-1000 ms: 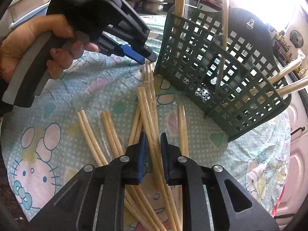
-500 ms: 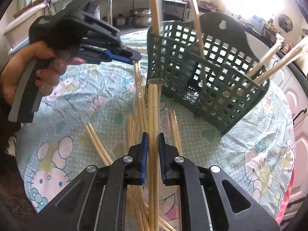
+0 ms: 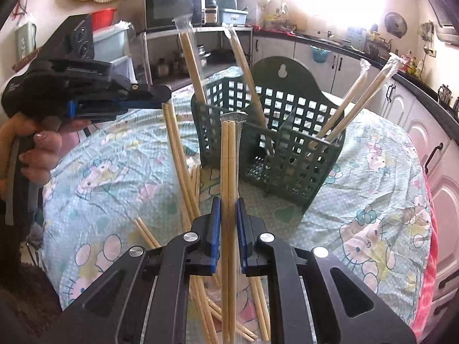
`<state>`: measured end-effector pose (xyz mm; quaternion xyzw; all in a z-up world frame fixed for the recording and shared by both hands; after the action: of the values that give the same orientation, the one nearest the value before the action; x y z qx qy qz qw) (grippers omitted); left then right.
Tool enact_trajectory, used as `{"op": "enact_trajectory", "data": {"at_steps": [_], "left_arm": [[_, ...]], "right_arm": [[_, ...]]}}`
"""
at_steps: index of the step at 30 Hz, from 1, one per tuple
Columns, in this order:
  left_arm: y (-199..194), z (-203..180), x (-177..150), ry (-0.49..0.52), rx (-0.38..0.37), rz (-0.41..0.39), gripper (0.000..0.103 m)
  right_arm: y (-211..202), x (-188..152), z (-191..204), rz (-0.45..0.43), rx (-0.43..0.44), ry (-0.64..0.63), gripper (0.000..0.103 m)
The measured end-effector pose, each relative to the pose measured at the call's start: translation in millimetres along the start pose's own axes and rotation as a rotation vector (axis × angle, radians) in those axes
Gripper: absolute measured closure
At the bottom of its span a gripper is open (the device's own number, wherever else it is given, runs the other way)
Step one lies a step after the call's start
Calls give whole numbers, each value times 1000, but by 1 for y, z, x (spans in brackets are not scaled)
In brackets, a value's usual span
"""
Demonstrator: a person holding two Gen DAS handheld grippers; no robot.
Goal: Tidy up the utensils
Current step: 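Lift the chopstick upright with the right tool above the green caddy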
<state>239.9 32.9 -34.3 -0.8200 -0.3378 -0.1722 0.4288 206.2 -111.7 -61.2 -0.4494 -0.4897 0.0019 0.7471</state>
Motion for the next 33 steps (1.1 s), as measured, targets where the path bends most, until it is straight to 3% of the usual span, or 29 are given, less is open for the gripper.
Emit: {"op": "enact_trajectory", "data": {"at_steps": [5, 16, 33], "left_arm": [[-6, -19, -1, 37, -30, -11, 100], [-20, -58, 9, 116, -74, -40, 100], [-65, -103, 57, 218, -99, -164, 100]], "right_arm": [[0, 6, 5, -35, -2, 10, 92], [-36, 44, -5, -203, -24, 36, 92], [-74, 108, -21, -398, -55, 38, 92]]}}
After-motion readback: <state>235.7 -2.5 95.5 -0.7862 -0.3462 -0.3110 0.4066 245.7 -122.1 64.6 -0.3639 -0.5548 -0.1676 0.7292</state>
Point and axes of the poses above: each gripper's, at about its wrist camera, not at the fingertips, and y roughly the way its jaws point, z to its left, x to its top, the point moved 9 cm from there along y, roughly the way its jaws point, and after that the axes turned 9 degrees about x, right-handed, at the moved point
